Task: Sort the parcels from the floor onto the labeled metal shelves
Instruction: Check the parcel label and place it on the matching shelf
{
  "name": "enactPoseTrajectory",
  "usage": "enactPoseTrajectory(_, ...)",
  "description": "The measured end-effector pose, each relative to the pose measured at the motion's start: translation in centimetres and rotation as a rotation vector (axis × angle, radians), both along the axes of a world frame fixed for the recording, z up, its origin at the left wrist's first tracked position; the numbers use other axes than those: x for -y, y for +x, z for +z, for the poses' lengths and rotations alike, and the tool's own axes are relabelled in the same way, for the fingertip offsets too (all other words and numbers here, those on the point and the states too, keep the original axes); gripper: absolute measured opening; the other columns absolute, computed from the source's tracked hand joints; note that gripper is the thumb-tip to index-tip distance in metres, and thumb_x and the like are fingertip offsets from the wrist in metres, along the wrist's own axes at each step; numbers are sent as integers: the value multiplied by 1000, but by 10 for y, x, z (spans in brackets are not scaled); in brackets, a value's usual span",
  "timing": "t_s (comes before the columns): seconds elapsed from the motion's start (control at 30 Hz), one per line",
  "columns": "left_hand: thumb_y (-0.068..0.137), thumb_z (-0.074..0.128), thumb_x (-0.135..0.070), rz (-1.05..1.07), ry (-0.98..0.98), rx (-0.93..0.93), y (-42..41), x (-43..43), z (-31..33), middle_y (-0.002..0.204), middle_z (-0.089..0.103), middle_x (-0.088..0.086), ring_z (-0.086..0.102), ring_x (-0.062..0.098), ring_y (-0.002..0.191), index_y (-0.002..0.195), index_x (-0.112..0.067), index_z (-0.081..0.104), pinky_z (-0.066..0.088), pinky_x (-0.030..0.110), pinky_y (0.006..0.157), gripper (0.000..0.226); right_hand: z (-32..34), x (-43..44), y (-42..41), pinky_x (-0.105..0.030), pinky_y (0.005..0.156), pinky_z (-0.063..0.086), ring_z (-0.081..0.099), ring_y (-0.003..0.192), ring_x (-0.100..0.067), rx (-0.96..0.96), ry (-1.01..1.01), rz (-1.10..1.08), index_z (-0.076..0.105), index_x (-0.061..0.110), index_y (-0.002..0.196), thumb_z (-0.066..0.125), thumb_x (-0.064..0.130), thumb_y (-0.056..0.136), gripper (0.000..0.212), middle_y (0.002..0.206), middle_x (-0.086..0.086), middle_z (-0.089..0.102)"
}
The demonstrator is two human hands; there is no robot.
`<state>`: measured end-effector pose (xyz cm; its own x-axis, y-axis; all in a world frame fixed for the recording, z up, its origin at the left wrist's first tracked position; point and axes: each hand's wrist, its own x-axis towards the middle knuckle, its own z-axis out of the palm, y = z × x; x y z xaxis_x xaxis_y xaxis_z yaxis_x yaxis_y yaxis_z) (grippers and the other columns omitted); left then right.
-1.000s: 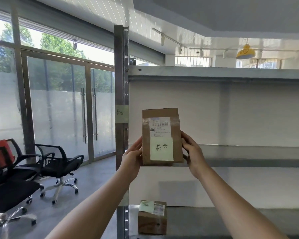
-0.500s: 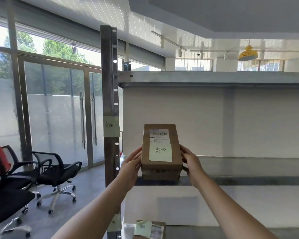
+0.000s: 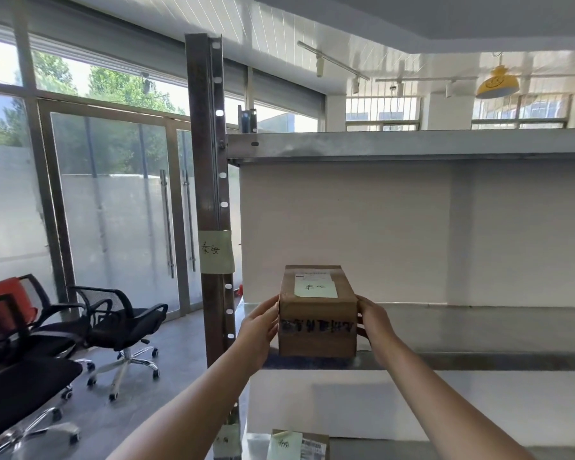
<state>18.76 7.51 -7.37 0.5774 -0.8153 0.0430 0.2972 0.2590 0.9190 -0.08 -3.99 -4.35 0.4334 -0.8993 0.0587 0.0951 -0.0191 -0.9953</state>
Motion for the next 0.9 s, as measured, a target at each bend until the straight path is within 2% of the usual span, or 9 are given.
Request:
enactPoseTrajectory(0.2,95,69,-19,-12,47,-39,0,7,-5,110,76,11,67,29,112,123,-20,72,47,50,110,28,-6,4,2,-26,65,48,62,89,-16,-29,30,-7,69,13,121,39,20,103,36,104,-5,71)
enactPoseTrajectory(0.33,96,67,-23,-19,47,-16,-3,9,-6,107,77,10,69,28,106,120,-24,72,54,47,94,24,-8,6,2,-26,67,47,62,93,-16,-24,28,-5,71,16,120,41,23,103,35,112,-6,71)
enactPoseTrajectory(0.4,98,65,-24,-23,47,-5,-4,9,-7,112,77,10,69,27,110,122,-25,71,55,49,98,25,-10,6,1,-27,69,47,62,96,-16,-24,27,-6,71,16,118,41,24,102,34,113,-5,71)
enactPoseTrajectory(0.53,103,56,-17,-12,19,-16,-7,12,-9,123,72,15,68,26,115,128,-11,67,58,33,90,28,-16,9,-2,-29,66,48,64,104,-23,-21,-2,-4,70,22,118,40,25,103,34,110,-3,71)
enactPoseTrajectory(0.6,105,52,-16,-8,17,-21,-10,15,-9,126,70,18,66,28,119,131,-5,65,53,31,98,31,-18,9,-5,-28,64,48,65,102,-24,-8,5,-6,71,24,115,39,28,104,33,107,-3,72)
enactPoseTrajectory(0.67,105,51,-21,-14,38,1,-17,14,-8,126,71,16,64,28,121,129,-7,65,51,33,102,31,-21,11,-6,-32,69,53,65,101,-23,-4,8,2,70,25,116,37,31,105,34,110,-5,72)
enactPoseTrajectory(0.77,105,51,-33,-11,91,22,-30,11,-1,116,74,8,66,24,112,117,-15,68,53,34,90,27,-24,14,-8,-40,93,53,64,107,-24,-39,-16,13,68,29,117,35,31,106,35,114,-7,70)
enactPoseTrajectory(0.8,104,51,-36,-12,116,25,-30,13,-1,115,74,6,65,24,111,114,-17,68,53,36,90,28,-24,15,-10,-42,96,53,64,108,-23,-44,-18,16,69,29,115,35,33,105,35,115,-6,70)
enactPoseTrajectory(0.9,97,58,-44,47,143,58,-30,14,3,135,65,5,54,23,131,127,-17,66,37,41,116,41,-22,18,-16,-35,86,55,63,107,-15,-48,-5,31,69,26,119,40,38,103,35,122,-1,69)
